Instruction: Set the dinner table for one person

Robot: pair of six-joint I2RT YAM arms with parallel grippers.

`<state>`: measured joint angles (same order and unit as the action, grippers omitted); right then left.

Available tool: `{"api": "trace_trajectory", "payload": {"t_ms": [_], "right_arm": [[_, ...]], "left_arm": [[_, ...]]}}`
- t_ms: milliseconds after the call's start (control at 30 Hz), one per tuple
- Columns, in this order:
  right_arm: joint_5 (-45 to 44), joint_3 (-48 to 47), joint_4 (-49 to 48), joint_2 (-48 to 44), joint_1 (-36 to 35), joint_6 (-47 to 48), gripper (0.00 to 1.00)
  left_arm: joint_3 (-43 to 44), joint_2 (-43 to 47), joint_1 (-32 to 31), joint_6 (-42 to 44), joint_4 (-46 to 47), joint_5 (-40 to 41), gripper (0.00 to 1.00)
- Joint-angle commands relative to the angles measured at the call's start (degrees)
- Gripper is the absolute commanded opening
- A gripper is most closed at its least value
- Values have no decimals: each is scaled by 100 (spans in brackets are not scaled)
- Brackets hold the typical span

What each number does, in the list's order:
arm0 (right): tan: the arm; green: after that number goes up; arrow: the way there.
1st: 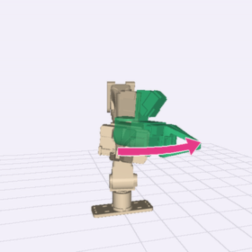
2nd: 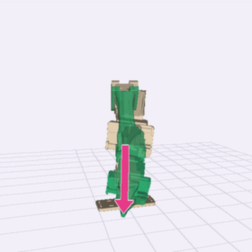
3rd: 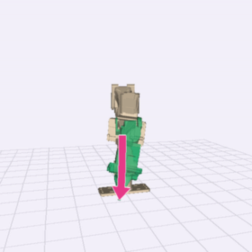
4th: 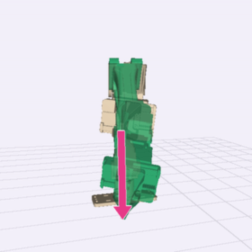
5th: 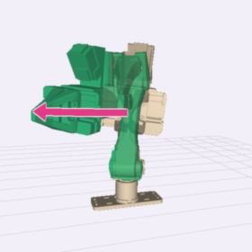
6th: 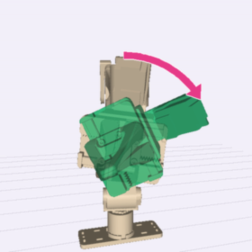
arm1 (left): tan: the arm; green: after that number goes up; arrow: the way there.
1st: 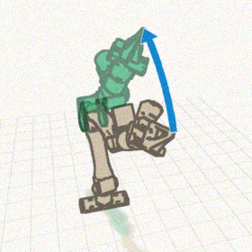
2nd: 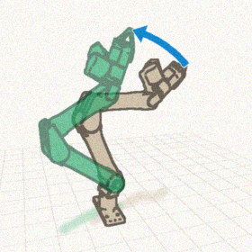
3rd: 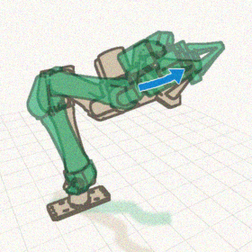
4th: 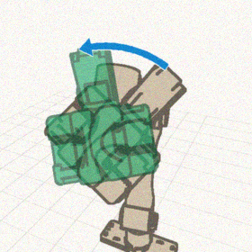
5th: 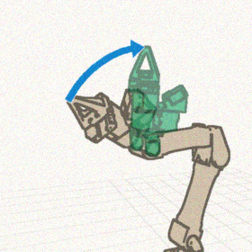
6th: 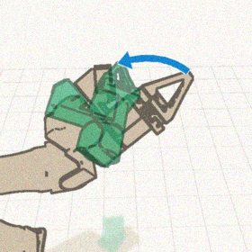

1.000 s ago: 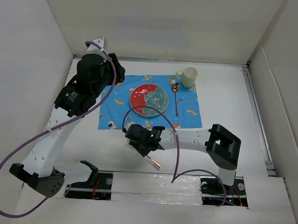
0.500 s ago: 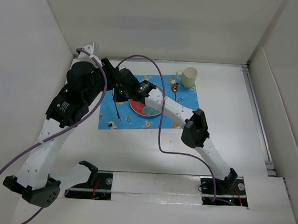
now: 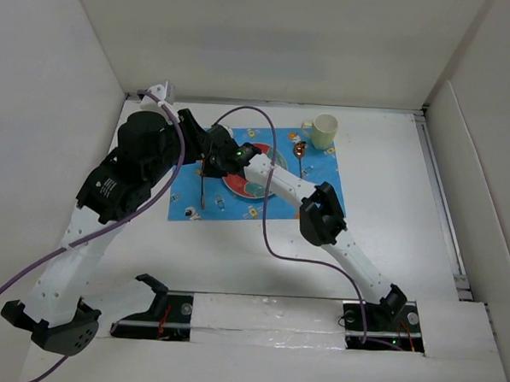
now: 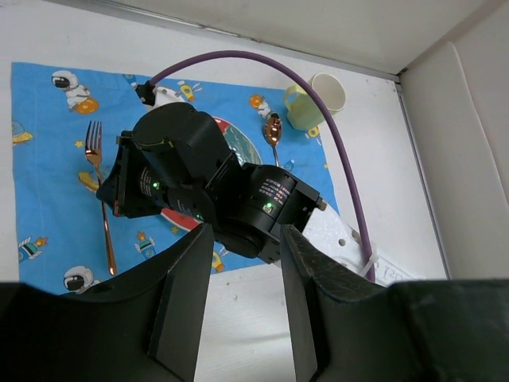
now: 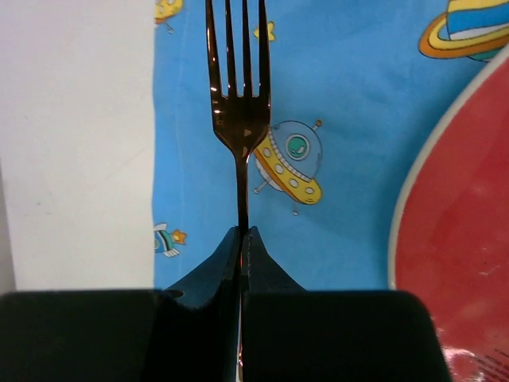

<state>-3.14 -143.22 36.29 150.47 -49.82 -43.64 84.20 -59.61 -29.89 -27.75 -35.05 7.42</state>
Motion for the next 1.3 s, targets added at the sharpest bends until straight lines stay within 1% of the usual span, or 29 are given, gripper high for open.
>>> {"api": "trace_trajectory", "payload": {"t_ms": [0, 300, 633, 900, 1067, 1100, 1167, 1233, 1267], "right_arm": [[-29, -312, -500, 113, 25, -180, 0], [-82, -312, -570, 386, 130, -224, 0], [24, -488, -580, 474, 289, -163, 0], [226, -523, -755, 536, 447, -242, 0], [261, -769, -721, 807, 500, -259, 0], [461, -769, -729, 825, 500, -268, 0], [542, -734, -764, 843, 500, -303, 0], [603, -673, -834, 835, 500, -338, 4], [630, -672, -869, 826, 500, -347, 9]], "left_arm": [[272, 248, -8, -20, 33, 198, 36], [149, 442, -8, -38, 16, 251, 37], [158, 389, -8, -64, 50, 198, 37], [131, 337, -8, -73, 77, 146, 37], [114, 301, -8, -90, 77, 102, 37], [105, 293, -8, -99, 77, 102, 37], [87, 275, -8, -99, 86, 102, 37], [87, 249, -8, -99, 77, 110, 37], [87, 257, -8, -99, 94, 110, 37]]}}
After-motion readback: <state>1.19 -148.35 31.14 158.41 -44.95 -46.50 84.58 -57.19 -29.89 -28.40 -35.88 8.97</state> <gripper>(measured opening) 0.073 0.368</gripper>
